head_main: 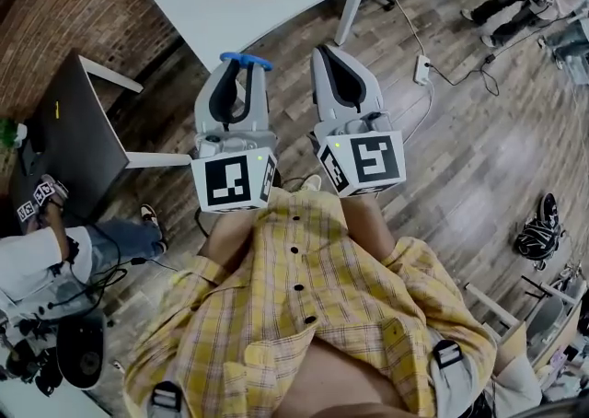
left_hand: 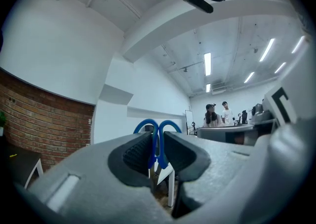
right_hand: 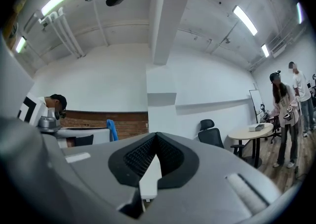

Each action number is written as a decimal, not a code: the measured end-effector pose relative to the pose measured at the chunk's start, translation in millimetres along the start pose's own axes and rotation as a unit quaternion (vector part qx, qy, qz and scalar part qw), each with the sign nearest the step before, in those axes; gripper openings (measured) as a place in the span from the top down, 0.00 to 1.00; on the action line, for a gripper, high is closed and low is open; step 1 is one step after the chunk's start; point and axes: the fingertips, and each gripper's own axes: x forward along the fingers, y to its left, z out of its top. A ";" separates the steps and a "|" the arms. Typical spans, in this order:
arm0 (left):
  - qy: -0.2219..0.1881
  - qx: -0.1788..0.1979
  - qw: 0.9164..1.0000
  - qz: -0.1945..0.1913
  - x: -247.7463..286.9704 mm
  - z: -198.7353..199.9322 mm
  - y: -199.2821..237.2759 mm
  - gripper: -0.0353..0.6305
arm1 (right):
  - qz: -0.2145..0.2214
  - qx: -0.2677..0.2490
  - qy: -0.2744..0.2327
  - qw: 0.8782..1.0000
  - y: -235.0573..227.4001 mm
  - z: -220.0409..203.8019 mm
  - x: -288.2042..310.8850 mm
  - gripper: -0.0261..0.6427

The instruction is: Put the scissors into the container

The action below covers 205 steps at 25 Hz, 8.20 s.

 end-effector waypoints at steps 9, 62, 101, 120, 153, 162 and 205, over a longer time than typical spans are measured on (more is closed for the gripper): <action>0.014 0.001 1.000 0.006 18.9 -11.1 -3.2 0.82 | 0.009 0.010 0.011 1.000 -16.0 -10.6 11.1 0.95; 0.014 -0.009 0.999 -0.050 338.9 -40.8 200.0 0.82 | -0.040 -0.053 0.043 0.997 -88.2 -19.7 373.5 0.95; 0.084 0.020 0.996 -0.030 454.6 -98.3 205.7 0.82 | 0.008 -0.024 0.081 0.996 -163.9 -65.2 466.8 0.95; 0.150 0.045 0.988 -0.002 529.0 -145.6 198.2 0.82 | 0.068 0.013 0.108 0.992 -227.1 -97.0 520.7 0.95; 0.301 0.103 0.943 -0.100 567.5 -247.2 219.4 0.82 | 0.036 0.041 0.158 0.986 -234.3 -141.2 550.9 0.95; 0.332 0.127 0.928 -0.115 578.8 -277.9 225.6 0.82 | 0.032 0.047 0.169 0.984 -237.4 -154.2 566.9 0.95; 0.447 0.221 0.847 -0.184 586.4 -400.1 205.4 0.82 | 0.027 0.053 0.207 0.976 -252.4 -188.7 569.9 0.95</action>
